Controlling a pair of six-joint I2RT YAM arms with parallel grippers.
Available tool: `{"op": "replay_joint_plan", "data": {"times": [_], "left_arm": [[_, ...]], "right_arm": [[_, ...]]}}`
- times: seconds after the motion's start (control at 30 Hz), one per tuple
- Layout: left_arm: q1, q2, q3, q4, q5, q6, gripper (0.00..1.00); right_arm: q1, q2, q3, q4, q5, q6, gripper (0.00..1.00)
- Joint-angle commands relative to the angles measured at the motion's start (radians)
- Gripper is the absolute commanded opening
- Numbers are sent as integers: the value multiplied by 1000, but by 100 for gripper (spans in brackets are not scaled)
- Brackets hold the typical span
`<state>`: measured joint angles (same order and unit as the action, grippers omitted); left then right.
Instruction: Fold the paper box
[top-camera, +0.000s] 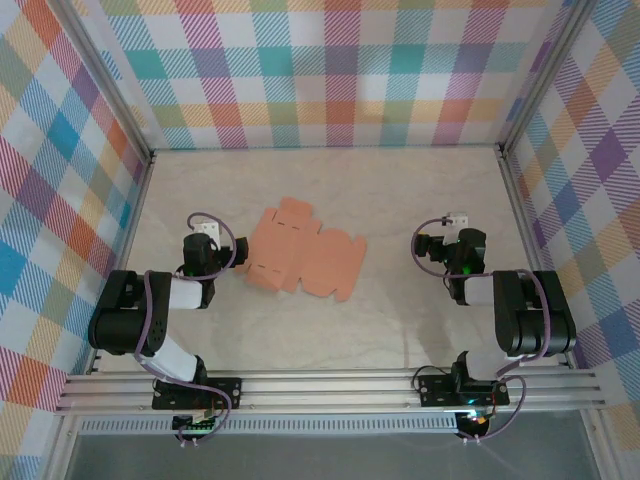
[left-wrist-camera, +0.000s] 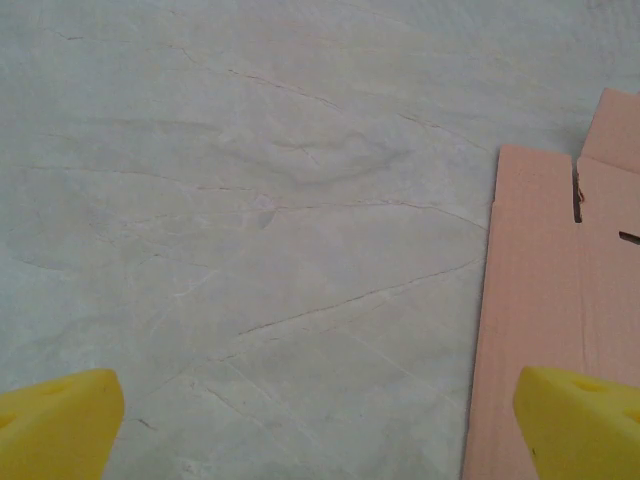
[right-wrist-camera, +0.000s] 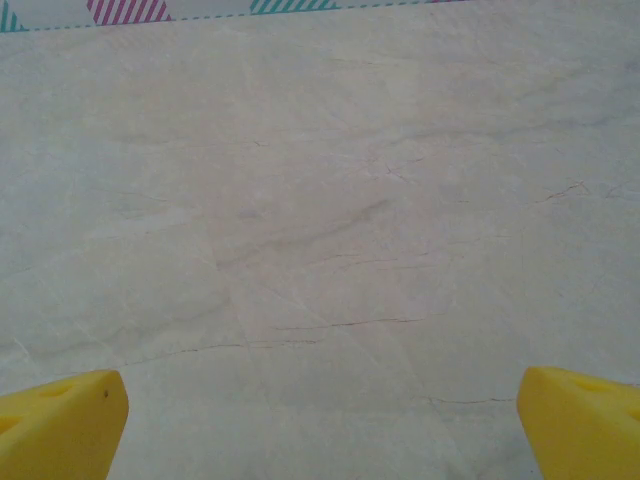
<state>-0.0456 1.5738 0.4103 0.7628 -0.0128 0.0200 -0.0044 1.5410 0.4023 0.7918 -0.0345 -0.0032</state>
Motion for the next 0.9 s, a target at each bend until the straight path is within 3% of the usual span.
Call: {"op": "replay_joint_plan", "data": {"times": [0.0, 0.73, 0.87], "left_arm": [[-5, -9, 18, 27, -7, 15, 100], [-4, -17, 15, 30, -2, 17, 100], [-16, -125, 50, -110, -28, 23, 100]], "right_arm": [[6, -9, 21, 15, 2, 13, 100], [6, -12, 13, 25, 5, 11, 100], [7, -91, 7, -28, 62, 35, 100]]}}
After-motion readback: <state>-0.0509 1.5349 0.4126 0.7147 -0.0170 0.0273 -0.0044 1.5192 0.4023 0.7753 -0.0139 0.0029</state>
